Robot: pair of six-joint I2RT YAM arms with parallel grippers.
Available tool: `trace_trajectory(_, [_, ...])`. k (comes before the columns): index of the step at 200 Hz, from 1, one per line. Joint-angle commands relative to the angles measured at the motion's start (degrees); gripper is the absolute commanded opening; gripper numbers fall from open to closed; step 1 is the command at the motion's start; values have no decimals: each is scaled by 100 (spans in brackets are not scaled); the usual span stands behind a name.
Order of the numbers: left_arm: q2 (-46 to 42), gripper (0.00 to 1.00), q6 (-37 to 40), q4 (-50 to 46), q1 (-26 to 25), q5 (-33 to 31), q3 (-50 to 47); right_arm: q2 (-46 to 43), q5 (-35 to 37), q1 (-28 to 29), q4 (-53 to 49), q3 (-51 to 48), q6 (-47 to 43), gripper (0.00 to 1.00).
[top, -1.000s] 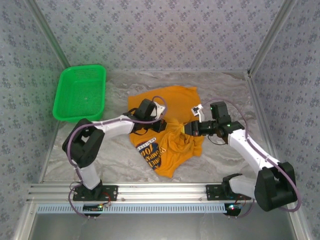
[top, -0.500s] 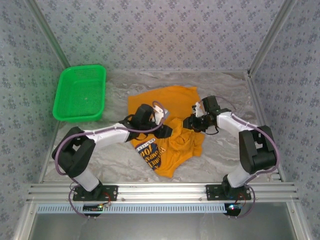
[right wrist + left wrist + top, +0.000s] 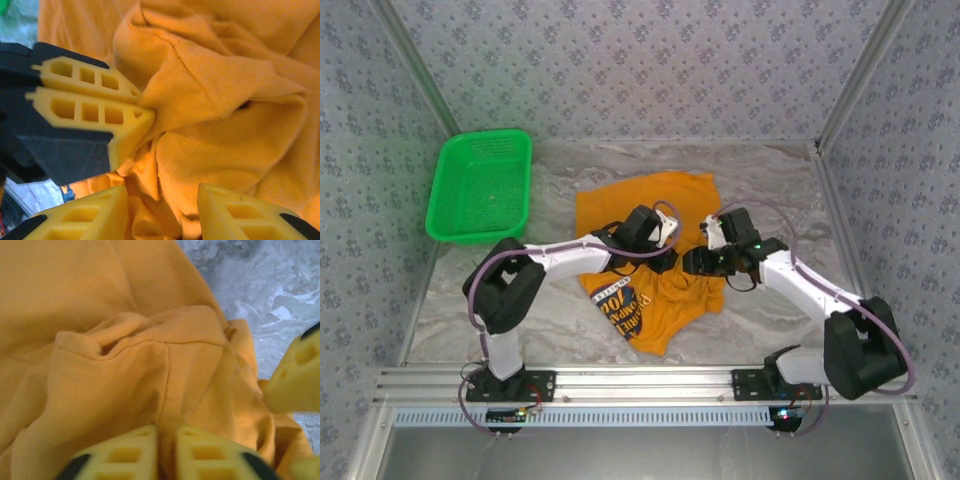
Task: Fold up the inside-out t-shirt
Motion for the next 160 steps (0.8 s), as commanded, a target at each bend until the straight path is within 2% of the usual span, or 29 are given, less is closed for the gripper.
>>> trace_trajectory(1, [-17,2,66,-99,153,168,-46,336,621,76,520,-108,-139,42])
trace_trajectory(15, [-138,0,-37,201,303,362,-279,563,665,85,1091,-216,-62,40])
trace_trajectory(23, [-200,0,-105,345,389,474,-421,700,650,106,1246,-210,-29,35])
trace_trajectory(28, [-236,0,-148,398,442,515,-487,766,653,115,1263,-175,-44,29])
trace_trajectory(35, [-294,0,-186,457,511,564,-576,823,655,123,1246,-118,-76,14])
trace_trajectory(47, [-393,0,-194,535,619,627,-728,789,622,116,1143,-62,-131,0])
trace_trajectory(74, [-606,0,-152,685,853,838,-998,306,676,-16,703,-6,-173,0])
trace_trajectory(87, [-704,0,-239,903,995,1152,-1150,55,735,-228,461,-51,-85,0])
trace_trajectory(112, [-660,0,-849,1867,1272,1827,-1563,80,1034,-594,130,-208,-139,0])
trace_trajectory(130, [-376,0,-1430,2623,1389,2486,-1616,67,672,-501,232,-245,-408,0])
trace_trajectory(145, [-247,0,-1889,3170,1383,2754,-1635,-245,765,51,260,-140,-861,30])
trace_trajectory(160, [-252,0,-2340,3818,1383,2900,-1755,-413,817,500,208,33,-1219,40])
